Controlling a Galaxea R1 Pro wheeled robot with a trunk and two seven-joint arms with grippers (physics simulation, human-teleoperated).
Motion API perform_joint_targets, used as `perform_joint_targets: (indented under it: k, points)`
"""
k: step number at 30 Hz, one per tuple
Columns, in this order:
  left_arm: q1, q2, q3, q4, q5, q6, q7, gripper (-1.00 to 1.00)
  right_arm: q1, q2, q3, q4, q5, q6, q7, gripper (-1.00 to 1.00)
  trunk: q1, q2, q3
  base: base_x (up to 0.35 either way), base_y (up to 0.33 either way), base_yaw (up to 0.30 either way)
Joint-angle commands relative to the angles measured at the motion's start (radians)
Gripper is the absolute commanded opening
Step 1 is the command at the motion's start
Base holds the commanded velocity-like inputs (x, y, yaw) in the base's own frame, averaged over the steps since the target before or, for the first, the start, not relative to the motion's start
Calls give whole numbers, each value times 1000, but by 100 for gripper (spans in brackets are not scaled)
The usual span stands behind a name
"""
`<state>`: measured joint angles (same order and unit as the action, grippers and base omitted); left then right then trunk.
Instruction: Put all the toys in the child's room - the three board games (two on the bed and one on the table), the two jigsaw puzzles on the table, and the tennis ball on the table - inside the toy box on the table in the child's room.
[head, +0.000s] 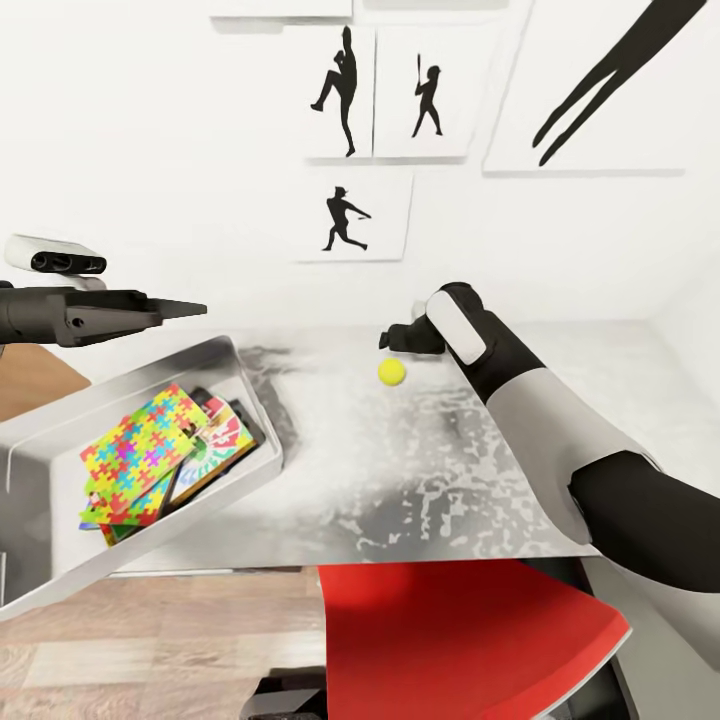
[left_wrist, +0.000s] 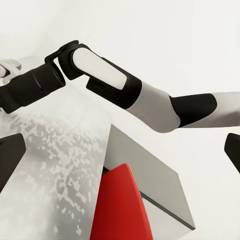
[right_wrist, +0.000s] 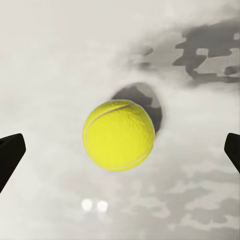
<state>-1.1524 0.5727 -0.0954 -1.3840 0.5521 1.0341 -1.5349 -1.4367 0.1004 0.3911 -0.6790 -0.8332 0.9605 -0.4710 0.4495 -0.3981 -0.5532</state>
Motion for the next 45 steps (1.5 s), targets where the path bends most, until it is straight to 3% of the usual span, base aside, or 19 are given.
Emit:
perform_joint_targets:
  k: [1,45]
  points:
    - [-1,1,-2,0,2,11,-4,100,-1,0,3,-1,-11,1,-10,100,1,-2,-3,0,0,0]
    - [-1,17,0,-3,2,11,-4,100,-36,-1,-1,-1,-12,16,-11,100,1,-2,-75,0,0,0]
